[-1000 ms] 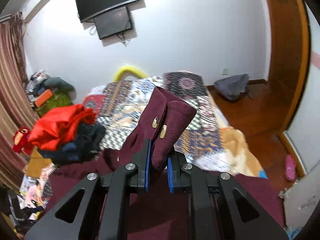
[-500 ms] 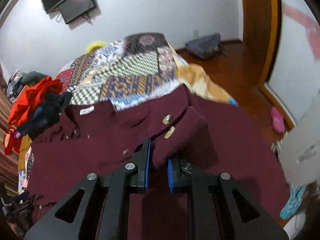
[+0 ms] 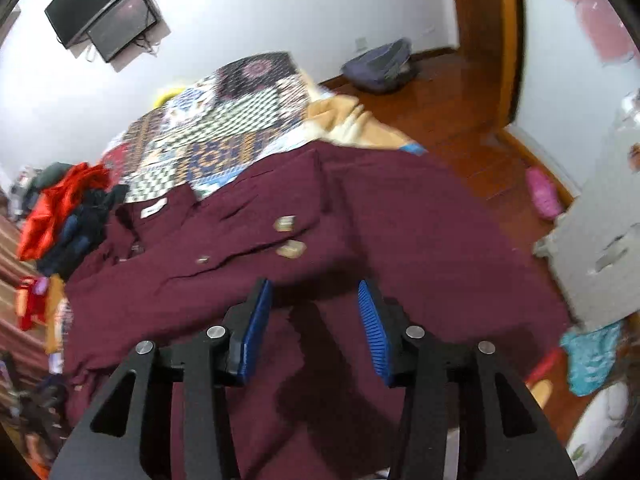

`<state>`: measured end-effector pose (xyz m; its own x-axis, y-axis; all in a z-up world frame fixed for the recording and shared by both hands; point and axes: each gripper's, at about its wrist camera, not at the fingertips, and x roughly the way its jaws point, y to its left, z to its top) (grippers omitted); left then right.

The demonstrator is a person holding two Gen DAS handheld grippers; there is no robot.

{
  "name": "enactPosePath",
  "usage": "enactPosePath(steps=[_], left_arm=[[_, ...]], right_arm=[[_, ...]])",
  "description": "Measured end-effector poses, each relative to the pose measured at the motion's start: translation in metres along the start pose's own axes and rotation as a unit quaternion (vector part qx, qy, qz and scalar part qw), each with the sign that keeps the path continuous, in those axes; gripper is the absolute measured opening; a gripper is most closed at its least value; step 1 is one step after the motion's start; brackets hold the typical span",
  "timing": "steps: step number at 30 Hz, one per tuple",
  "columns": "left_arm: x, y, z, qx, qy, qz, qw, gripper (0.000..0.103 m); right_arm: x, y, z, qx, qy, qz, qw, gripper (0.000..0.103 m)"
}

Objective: Fold large clothes

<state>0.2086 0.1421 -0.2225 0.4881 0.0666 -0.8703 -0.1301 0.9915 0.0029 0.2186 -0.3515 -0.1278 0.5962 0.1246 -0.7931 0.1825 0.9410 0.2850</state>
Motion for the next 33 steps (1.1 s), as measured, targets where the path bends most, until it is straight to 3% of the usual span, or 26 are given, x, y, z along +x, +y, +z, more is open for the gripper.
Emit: enactPosePath(steps=[7, 10, 12, 17, 22, 28, 33], left_arm=[[-0.029, -0.024, 0.032, 0.021, -0.047, -0.013, 0.9986, 0.098], [-0.044, -0.045, 0.049, 0.037, -0.072, -0.025, 0.9964, 0.098], [-0.053, -0.063, 0.061, 0.048, -0.089, -0.037, 0.9942, 0.098], [-0.062, -0.108, 0.083, 0.074, -0.109, -0.073, 0.9886, 0.098], [-0.050, -0.147, 0.091, 0.093, -0.093, -0.107, 0.9856, 0.098], [-0.031, -0.179, 0.087, 0.114, -0.066, -0.121, 0.9839, 0.098], [-0.018, -0.184, 0.081, 0.120, -0.049, -0.117, 0.9847, 0.098]], right_arm=[[-0.029, -0.042, 0.007, 0.031, -0.031, -0.035, 0.998, 0.045], [-0.037, -0.068, 0.008, 0.069, -0.035, -0.038, 0.996, 0.049], [-0.041, -0.089, 0.005, 0.099, -0.038, -0.044, 0.993, 0.057], [-0.036, -0.124, -0.010, 0.161, -0.026, -0.051, 0.985, 0.057], [-0.016, -0.151, -0.029, 0.218, 0.009, -0.032, 0.975, 0.058], [0.013, -0.172, -0.045, 0.291, 0.047, 0.045, 0.955, 0.058], [0.016, -0.171, -0.037, 0.288, 0.028, 0.041, 0.956, 0.058]])
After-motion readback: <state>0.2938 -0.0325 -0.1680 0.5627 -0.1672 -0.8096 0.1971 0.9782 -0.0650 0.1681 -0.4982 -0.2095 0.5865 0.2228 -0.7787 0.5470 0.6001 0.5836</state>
